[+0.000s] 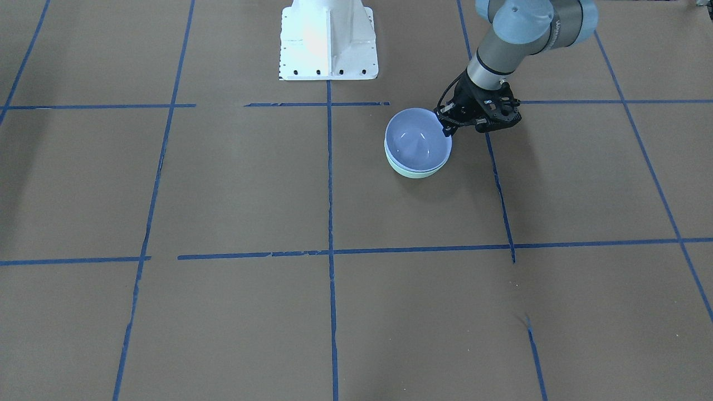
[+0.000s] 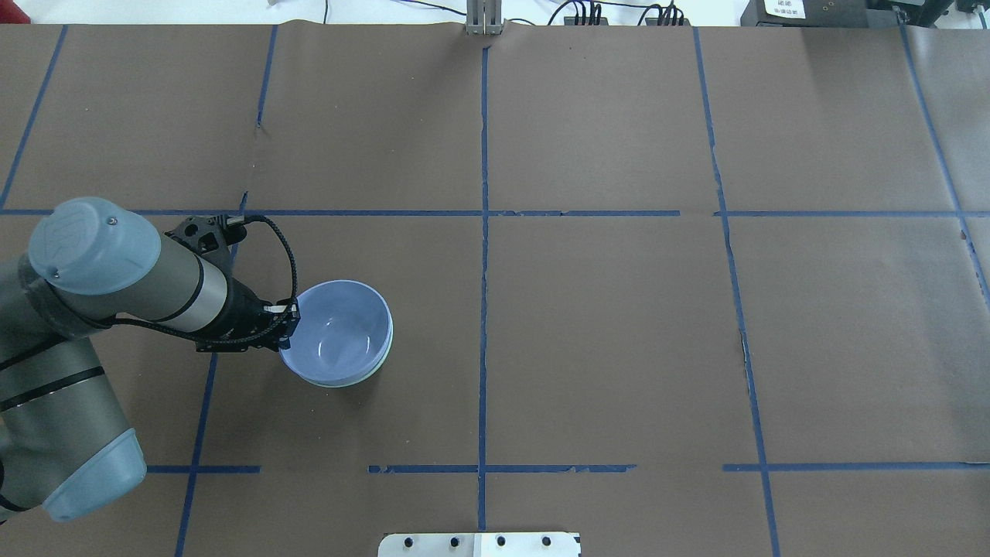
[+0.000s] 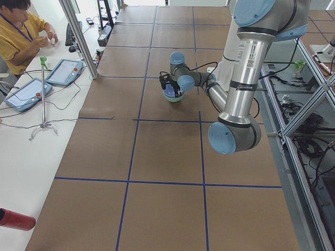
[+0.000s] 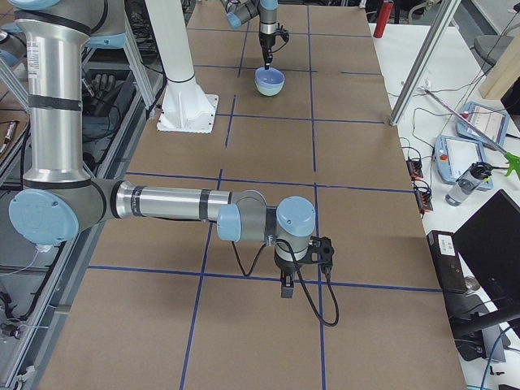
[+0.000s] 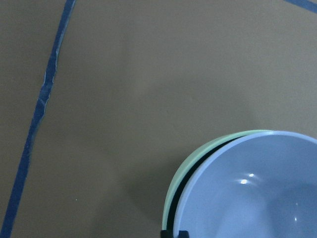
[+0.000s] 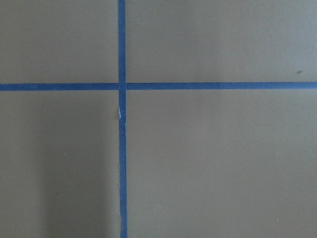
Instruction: Stack blue bowl on green bowl
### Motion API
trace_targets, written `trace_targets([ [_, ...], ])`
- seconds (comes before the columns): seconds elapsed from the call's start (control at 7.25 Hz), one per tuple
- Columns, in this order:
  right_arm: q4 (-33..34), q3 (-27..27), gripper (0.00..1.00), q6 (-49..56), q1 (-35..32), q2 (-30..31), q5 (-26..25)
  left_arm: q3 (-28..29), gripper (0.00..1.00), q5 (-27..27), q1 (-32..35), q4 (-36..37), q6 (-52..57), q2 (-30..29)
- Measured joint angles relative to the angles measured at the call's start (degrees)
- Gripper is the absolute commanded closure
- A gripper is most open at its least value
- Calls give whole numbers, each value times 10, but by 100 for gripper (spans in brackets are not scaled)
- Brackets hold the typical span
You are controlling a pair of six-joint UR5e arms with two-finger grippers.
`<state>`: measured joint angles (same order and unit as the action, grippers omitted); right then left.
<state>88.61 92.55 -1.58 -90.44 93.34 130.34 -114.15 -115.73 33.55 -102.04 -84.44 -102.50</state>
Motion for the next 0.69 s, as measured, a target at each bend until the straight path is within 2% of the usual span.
trace_targets([
  [0.28,0,0,0,0,0,0,0,-16,0,-6,7,0,23,2],
  [0.41,0,0,0,0,0,0,0,-32,0,-20,27,2,73,11],
  [0.69,0,0,0,0,0,0,0,-42,0,-91,135,6,262,63],
])
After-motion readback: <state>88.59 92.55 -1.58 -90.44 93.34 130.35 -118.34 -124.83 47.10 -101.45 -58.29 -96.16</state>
